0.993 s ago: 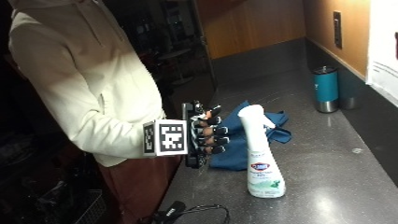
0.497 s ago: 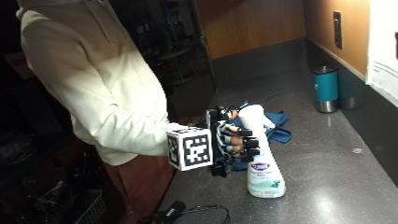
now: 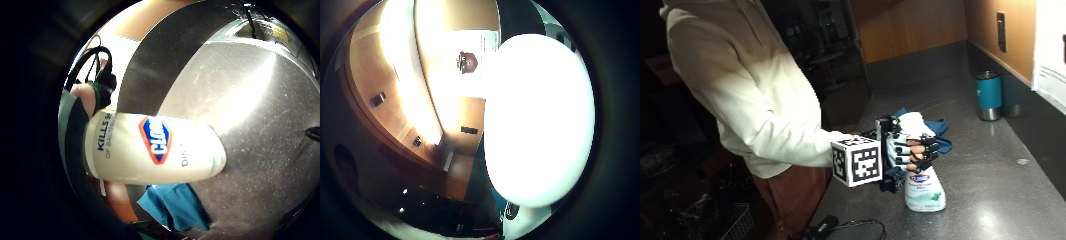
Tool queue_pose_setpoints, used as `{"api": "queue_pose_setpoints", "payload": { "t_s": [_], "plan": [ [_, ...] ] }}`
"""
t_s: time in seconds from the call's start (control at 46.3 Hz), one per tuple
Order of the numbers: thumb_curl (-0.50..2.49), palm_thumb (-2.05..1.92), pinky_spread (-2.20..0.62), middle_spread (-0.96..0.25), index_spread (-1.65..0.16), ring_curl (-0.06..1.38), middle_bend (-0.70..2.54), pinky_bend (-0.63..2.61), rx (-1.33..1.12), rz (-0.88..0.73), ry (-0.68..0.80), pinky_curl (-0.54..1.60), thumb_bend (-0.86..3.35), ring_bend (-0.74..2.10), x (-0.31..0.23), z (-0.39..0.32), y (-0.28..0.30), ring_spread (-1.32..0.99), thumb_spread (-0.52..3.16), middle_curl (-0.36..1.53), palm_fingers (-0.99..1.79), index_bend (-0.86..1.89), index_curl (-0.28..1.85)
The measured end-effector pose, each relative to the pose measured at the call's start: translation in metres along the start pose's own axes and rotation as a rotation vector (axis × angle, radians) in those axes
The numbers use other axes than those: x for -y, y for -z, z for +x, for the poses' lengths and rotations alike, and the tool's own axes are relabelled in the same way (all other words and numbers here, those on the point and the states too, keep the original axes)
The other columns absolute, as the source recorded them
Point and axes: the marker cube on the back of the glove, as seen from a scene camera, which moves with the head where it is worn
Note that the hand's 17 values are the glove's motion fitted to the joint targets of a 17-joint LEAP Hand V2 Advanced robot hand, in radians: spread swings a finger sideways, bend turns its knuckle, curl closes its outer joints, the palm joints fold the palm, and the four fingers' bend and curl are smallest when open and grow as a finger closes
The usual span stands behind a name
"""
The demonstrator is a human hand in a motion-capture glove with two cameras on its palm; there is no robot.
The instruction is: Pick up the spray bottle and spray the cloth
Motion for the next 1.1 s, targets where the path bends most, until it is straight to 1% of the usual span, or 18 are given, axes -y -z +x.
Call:
{"api": "queue_pose_setpoints", "payload": {
  "t_s": [0.108, 0.216, 0.281, 0.475, 0.54, 0.626, 0.734, 0.799, 0.95, 1.101],
  "plan": [
    [0.47, 0.94, -0.01, -0.11, -0.23, 0.34, 0.31, 0.23, 0.001, -0.027, -0.007, 0.32, 0.0, 0.48, 0.006, -0.001, -0.004, -0.12, 0.83, 0.41, 1.11, 0.17, 0.35],
    [0.52, 0.99, -0.04, -0.12, -0.23, 0.35, 0.33, 0.22, 0.006, -0.066, -0.028, 0.33, -0.01, 0.46, 0.014, -0.004, -0.008, -0.14, 0.71, 0.42, 1.15, 0.16, 0.37],
    [0.55, 1.02, -0.07, -0.13, -0.23, 0.36, 0.37, 0.21, -0.009, -0.105, -0.025, 0.33, -0.01, 0.46, 0.02, -0.005, -0.011, -0.15, 0.62, 0.44, 1.22, 0.18, 0.38],
    [0.62, 1.04, -0.18, -0.13, -0.22, 0.4, 0.45, 0.27, -0.112, -0.33, 0.036, 0.36, -0.03, 0.49, 0.032, -0.022, -0.027, -0.18, 0.37, 0.48, 1.37, 0.23, 0.43],
    [0.63, 1.04, -0.2, -0.13, -0.22, 0.41, 0.48, 0.28, -0.171, -0.451, 0.084, 0.37, -0.03, 0.5, 0.027, -0.031, -0.037, -0.18, 0.31, 0.5, 1.39, 0.26, 0.45],
    [0.65, 1.03, -0.22, -0.13, -0.22, 0.43, 0.5, 0.29, -0.287, -0.657, 0.163, 0.38, -0.03, 0.52, 0.02, -0.048, -0.046, -0.17, 0.25, 0.51, 1.39, 0.29, 0.47],
    [0.67, 1.03, -0.22, -0.12, -0.22, 0.44, 0.53, 0.31, -0.451, -0.885, 0.241, 0.39, -0.03, 0.54, 0.045, -0.091, -0.039, -0.17, 0.18, 0.51, 1.38, 0.32, 0.49],
    [0.68, 1.03, -0.23, -0.12, -0.22, 0.45, 0.54, 0.32, -0.565, -0.999, 0.304, 0.39, -0.03, 0.54, 0.028, -0.106, -0.058, -0.17, 0.16, 0.52, 1.38, 0.33, 0.5],
    [0.7, 1.03, -0.23, -0.12, -0.22, 0.46, 0.56, 0.33, -0.9, -1.165, 0.451, 0.4, -0.03, 0.55, -0.015, -0.139, -0.096, -0.17, 0.11, 0.52, 1.37, 0.35, 0.52],
    [0.71, 1.02, -0.23, -0.12, -0.22, 0.46, 0.58, 0.33, -1.187, -1.252, 0.596, 0.4, -0.03, 0.56, -0.044, -0.156, -0.106, -0.18, 0.08, 0.52, 1.37, 0.36, 0.53]
  ]
}}
